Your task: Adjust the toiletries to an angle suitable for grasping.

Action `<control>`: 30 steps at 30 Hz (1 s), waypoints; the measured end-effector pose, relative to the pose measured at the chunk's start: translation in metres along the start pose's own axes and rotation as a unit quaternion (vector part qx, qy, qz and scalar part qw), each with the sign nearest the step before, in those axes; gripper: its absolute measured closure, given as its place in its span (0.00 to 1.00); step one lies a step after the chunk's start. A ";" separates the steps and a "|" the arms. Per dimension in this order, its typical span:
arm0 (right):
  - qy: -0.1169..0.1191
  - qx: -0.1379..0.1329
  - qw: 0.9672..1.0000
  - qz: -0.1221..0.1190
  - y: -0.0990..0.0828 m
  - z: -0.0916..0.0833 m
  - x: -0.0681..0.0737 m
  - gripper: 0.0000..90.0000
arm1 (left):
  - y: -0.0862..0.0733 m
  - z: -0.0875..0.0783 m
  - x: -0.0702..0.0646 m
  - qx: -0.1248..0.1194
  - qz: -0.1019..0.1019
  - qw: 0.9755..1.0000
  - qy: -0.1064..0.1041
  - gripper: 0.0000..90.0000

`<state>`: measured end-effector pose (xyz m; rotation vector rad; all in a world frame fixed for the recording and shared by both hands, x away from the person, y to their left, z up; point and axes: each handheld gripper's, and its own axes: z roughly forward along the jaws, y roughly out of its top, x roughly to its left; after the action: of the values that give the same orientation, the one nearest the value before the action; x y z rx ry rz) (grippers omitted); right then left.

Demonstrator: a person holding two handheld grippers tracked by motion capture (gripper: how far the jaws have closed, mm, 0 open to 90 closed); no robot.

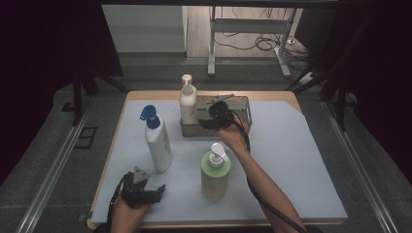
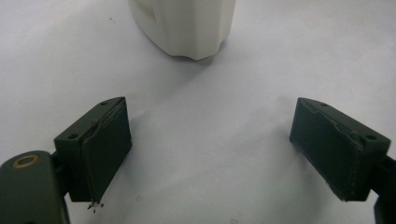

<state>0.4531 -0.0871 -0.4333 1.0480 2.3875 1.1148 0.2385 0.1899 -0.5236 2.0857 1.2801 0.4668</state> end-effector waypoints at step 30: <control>0.018 -0.010 0.999 -0.041 -0.021 -0.070 -0.002 0.15 | 0.000 0.000 0.000 0.000 0.000 1.000 0.000 0.14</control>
<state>0.4066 -0.1346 -0.4039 0.9231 2.4174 1.1366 0.2384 0.1897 -0.5237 2.0846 1.2797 0.4665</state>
